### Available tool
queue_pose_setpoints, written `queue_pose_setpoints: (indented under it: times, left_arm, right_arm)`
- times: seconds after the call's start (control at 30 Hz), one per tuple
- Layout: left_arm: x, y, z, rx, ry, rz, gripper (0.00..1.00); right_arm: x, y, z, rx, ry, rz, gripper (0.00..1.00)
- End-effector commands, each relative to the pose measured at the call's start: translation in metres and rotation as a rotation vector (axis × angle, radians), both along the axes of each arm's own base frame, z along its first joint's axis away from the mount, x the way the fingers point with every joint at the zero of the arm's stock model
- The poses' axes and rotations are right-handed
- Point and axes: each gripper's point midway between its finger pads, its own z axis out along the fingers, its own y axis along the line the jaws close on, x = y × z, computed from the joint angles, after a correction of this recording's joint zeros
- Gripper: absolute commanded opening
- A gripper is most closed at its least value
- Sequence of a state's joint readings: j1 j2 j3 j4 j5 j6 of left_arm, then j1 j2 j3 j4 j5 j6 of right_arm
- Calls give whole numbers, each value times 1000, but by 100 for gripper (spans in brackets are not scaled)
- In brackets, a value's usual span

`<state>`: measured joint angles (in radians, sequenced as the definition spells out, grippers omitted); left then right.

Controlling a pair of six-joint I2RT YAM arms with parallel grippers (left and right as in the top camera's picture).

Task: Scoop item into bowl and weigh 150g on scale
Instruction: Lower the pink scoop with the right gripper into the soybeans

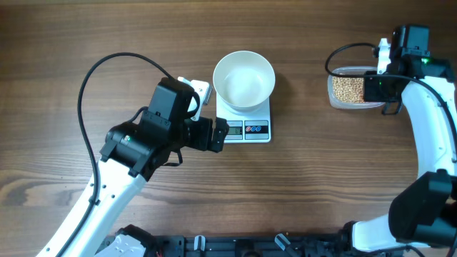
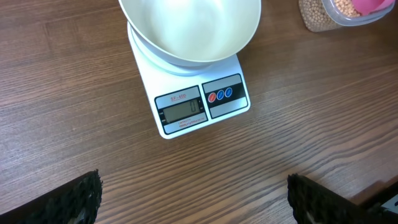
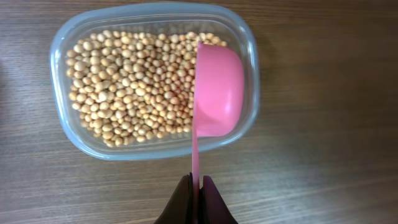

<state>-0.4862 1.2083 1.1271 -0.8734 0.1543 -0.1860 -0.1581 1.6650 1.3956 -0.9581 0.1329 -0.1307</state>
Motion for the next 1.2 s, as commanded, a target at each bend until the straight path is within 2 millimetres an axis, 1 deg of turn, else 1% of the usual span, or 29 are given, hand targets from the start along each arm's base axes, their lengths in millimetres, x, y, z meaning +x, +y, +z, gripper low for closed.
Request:
queue_pose_setpoints:
  times: [0.0, 0.07, 0.13, 0.27, 0.33, 0.43, 0.5, 0.53, 0.6, 0.7, 0.73, 0.8, 0.87, 0.93, 1.0, 1.07, 1.17]
  left_arm:
    - [0, -3, 1, -8, 3, -9, 100]
    - [0, -3, 1, -8, 3, -9, 100]
    - [0, -3, 1, -8, 3, -9, 100]
    - [0, -3, 1, -8, 3, -9, 100]
    - [0, -3, 1, -8, 3, -9, 100]
    - [0, -3, 1, -8, 3, -9, 100]
    - [0, -3, 1, -8, 3, -9, 100]
    - [0, -3, 1, -8, 3, -9, 100]
    - [0, -3, 1, -8, 3, -9, 100]
    - [0, -3, 1, -8, 3, -9, 100]
    - [0, -3, 1, -8, 3, -9, 100]
    - [0, -3, 1, -8, 3, -9, 100]
    - [0, -3, 1, -8, 3, -9, 100]
    - [0, -3, 1, -8, 3, -9, 100]
    - [0, -3, 1, -8, 3, -9, 100]
    - [0, -3, 1, -8, 3, -9, 100]
    - [0, -3, 1, -8, 3, -9, 100]
  right_arm:
    - [4, 10, -18, 56, 30, 48, 4]
    - [4, 13, -29, 78, 59, 50, 4]
    - [5, 21, -36, 127, 69, 64, 4]
    - [2, 30, -38, 172, 81, 85, 4]
    - [2, 44, -37, 242, 79, 148, 4]
    - [-3, 47, -38, 257, 96, 149, 4]
    - [-2, 53, -37, 297, 89, 161, 4]
    - [-3, 52, -36, 323, 83, 157, 4]
    - [-4, 44, -35, 351, 73, 132, 4]
    - [-3, 39, -27, 494, 15, 136, 4]
    - [-5, 32, -26, 525, 4, 112, 4]
    - [-7, 23, -29, 571, -5, 87, 4]
    - [-8, 20, -31, 623, -11, 68, 4]
    - [-8, 21, -29, 663, -26, 64, 4]
    - [-7, 28, -24, 717, -41, 73, 4]
    - [-9, 29, -27, 722, -31, 70, 4]
    - [-15, 32, -38, 734, -18, 61, 4]
